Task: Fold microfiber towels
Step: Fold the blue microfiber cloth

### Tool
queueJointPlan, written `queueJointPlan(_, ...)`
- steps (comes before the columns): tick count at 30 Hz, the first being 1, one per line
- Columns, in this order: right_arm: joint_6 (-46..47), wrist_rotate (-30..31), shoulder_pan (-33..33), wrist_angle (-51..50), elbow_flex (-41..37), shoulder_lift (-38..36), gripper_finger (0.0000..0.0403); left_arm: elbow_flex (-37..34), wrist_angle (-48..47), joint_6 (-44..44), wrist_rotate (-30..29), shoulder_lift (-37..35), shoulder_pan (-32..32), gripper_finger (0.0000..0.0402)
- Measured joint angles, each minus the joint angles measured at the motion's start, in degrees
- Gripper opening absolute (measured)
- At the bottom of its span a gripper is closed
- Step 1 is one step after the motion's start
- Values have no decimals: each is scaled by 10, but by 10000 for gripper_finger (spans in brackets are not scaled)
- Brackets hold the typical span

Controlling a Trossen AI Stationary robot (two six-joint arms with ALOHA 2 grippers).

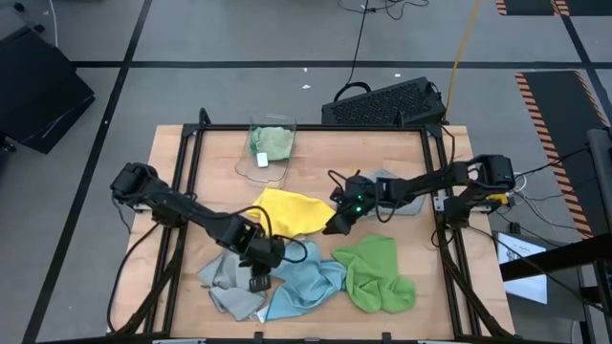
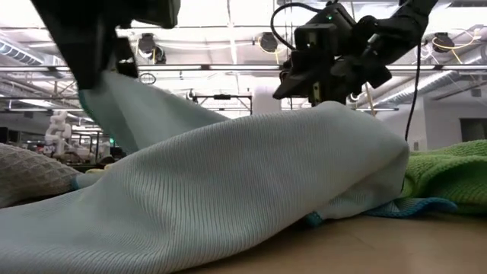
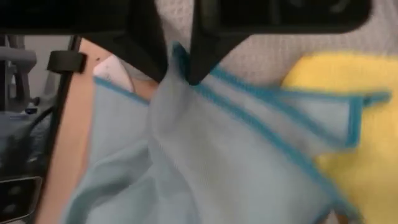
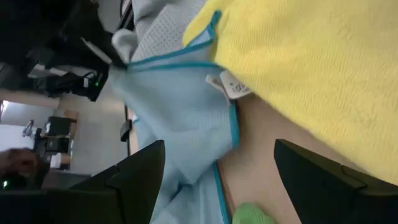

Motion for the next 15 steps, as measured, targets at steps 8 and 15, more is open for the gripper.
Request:
queueJointPlan(8,-52,-39,1,-124,0,-33,291,19,-16,-19,-6,-30,39,208)
queueJointPlan(15,-84,-21,1,-225,0,-95,291,8,85,52,-147,-23,113,212)
